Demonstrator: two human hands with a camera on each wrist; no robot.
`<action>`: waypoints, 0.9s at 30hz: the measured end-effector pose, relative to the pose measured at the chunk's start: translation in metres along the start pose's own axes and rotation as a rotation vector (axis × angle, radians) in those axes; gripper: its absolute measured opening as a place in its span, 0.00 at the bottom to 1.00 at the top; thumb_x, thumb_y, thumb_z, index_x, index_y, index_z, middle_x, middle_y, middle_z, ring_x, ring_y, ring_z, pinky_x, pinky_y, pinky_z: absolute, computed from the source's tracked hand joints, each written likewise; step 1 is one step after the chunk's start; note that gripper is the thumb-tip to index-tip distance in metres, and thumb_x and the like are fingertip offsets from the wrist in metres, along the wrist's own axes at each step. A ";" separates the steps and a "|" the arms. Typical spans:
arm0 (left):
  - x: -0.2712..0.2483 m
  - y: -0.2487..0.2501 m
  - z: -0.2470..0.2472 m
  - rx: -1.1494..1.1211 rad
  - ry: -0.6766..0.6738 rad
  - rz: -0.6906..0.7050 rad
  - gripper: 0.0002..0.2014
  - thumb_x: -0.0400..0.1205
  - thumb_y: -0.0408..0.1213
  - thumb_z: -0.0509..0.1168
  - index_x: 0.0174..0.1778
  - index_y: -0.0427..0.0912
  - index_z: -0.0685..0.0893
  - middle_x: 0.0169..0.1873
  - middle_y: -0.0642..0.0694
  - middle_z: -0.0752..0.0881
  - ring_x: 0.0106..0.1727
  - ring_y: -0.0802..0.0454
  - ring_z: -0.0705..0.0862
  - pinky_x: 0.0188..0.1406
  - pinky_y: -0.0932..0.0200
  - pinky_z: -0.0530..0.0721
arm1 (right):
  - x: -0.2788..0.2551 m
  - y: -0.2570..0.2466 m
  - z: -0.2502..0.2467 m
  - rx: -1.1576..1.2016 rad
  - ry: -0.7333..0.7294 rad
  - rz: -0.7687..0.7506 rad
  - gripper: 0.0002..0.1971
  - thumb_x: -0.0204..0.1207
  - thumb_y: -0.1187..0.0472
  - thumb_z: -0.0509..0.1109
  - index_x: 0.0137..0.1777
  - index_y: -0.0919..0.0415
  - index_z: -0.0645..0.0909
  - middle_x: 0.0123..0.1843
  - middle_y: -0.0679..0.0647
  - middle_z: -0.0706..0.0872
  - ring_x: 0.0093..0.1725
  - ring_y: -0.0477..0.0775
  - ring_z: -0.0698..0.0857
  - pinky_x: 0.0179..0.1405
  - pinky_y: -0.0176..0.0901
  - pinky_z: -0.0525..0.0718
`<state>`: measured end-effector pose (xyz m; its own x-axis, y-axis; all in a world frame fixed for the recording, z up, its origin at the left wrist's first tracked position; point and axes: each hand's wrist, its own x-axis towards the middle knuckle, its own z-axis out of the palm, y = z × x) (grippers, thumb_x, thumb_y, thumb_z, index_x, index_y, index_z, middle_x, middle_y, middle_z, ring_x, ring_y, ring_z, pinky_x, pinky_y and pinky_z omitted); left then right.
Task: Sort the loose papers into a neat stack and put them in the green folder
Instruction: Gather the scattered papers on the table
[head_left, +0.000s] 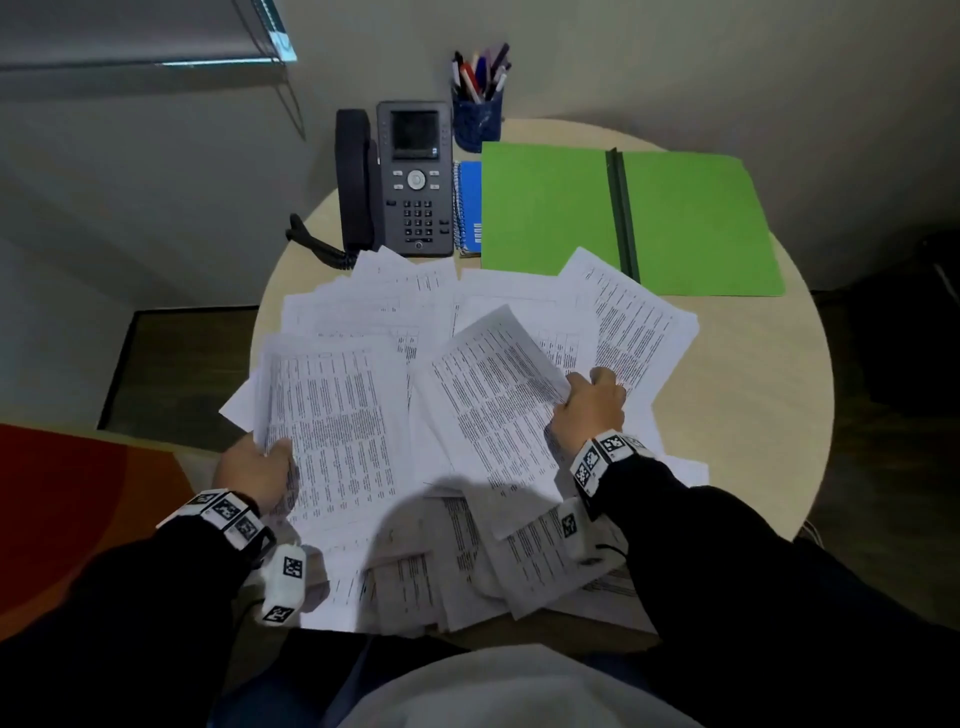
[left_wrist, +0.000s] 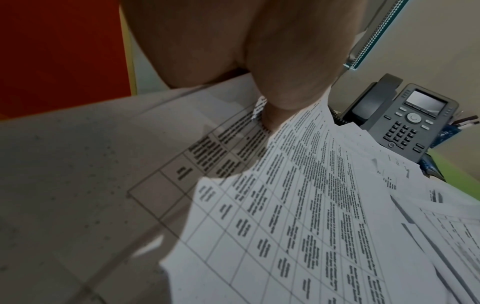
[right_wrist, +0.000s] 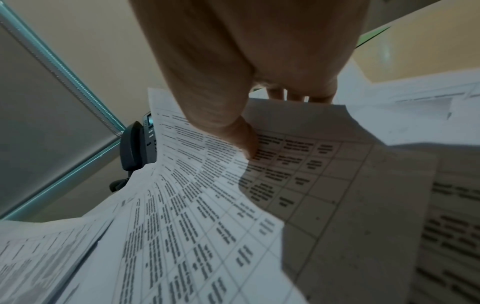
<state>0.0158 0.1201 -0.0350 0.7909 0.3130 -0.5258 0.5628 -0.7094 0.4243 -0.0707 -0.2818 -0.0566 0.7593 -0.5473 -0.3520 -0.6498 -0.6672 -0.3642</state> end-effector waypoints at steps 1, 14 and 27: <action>-0.002 0.000 0.003 -0.018 -0.006 -0.002 0.19 0.89 0.49 0.65 0.68 0.39 0.83 0.57 0.35 0.89 0.56 0.32 0.87 0.64 0.34 0.85 | -0.001 -0.002 0.000 0.017 0.018 0.001 0.17 0.75 0.65 0.71 0.64 0.56 0.83 0.75 0.62 0.68 0.70 0.67 0.69 0.61 0.58 0.80; -0.016 0.007 0.013 0.042 -0.040 0.012 0.21 0.90 0.48 0.63 0.73 0.37 0.80 0.59 0.34 0.87 0.58 0.34 0.85 0.57 0.48 0.80 | 0.004 -0.008 -0.007 -0.231 -0.027 -0.116 0.25 0.68 0.64 0.73 0.67 0.49 0.83 0.86 0.58 0.60 0.80 0.69 0.59 0.73 0.65 0.67; -0.019 0.010 0.011 0.016 -0.029 0.013 0.20 0.90 0.48 0.63 0.71 0.37 0.81 0.56 0.36 0.87 0.54 0.36 0.85 0.60 0.44 0.84 | 0.037 0.000 -0.014 0.005 -0.100 -0.084 0.16 0.77 0.62 0.74 0.63 0.63 0.84 0.61 0.62 0.79 0.55 0.63 0.82 0.49 0.43 0.79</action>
<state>0.0038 0.0995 -0.0289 0.7903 0.2854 -0.5421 0.5487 -0.7234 0.4191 -0.0421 -0.3092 -0.0580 0.8040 -0.4359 -0.4045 -0.5842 -0.7059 -0.4005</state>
